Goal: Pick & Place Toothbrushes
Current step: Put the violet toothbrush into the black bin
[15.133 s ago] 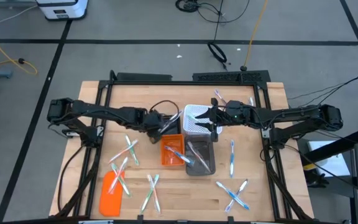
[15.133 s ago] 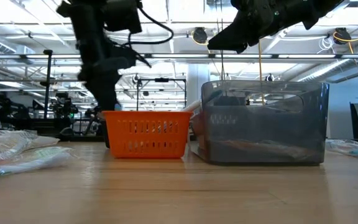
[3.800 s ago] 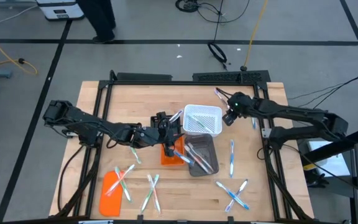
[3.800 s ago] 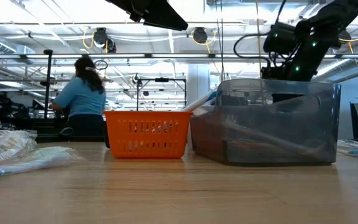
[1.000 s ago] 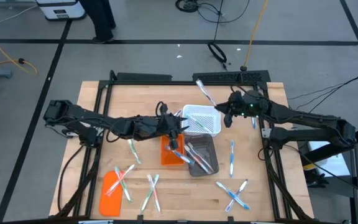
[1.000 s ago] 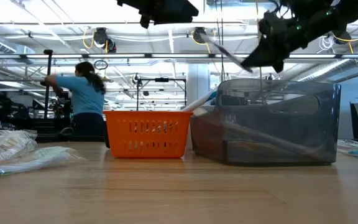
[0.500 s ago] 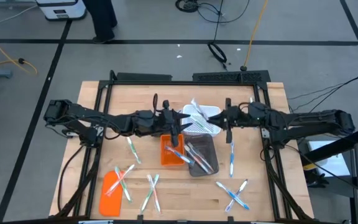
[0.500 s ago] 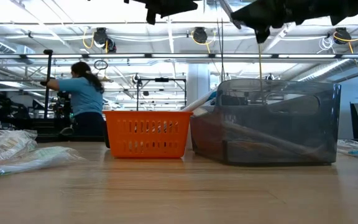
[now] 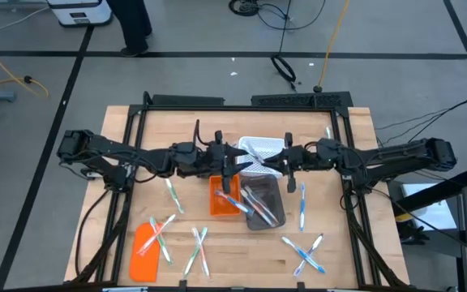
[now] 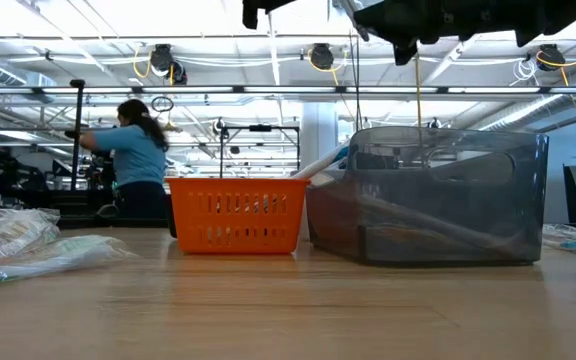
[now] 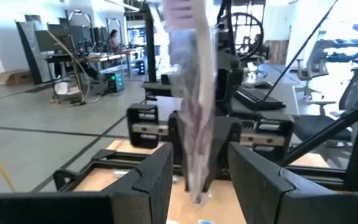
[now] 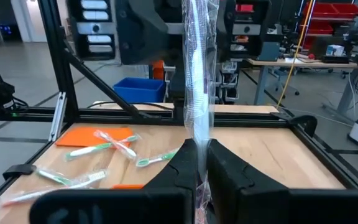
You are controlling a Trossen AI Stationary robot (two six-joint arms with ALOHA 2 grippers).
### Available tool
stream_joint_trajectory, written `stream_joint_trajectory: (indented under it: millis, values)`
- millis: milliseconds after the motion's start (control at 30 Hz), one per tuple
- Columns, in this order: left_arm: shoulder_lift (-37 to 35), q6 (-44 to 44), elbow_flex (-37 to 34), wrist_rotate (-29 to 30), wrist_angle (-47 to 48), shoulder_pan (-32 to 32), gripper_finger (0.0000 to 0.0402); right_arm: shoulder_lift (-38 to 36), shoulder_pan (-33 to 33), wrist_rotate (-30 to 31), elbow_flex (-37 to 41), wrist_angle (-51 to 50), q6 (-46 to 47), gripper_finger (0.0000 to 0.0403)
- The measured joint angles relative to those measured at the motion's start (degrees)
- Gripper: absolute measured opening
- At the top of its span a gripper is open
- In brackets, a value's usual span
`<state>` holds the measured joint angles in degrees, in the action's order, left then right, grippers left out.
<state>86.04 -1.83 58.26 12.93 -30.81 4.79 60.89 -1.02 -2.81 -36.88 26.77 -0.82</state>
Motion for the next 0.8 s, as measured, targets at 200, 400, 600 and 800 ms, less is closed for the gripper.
stream_joint_trajectory:
  millis: [200, 400, 600, 800]
  values:
    - [0.03, 0.49, 0.0, 0.48, -0.38, -0.48, 0.0157, 2.2, 0.02, -0.2, 0.0, 2.6, 0.07, 0.0011]
    - [0.24, 0.99, 0.0, 0.52, -0.52, -1.02, 0.0157, 4.39, 0.01, -0.22, 0.0, 5.57, 0.04, 0.0011]
    - [0.24, 0.86, 0.0, 0.46, -0.79, -1.02, 0.0156, 5.61, 0.0, -0.22, 0.02, 6.19, -0.03, 0.0011]
    - [0.24, 0.66, 0.0, -1.77, -0.85, -1.02, 0.0093, 5.59, 0.0, -0.22, 0.02, 6.25, 0.0, 0.0011]
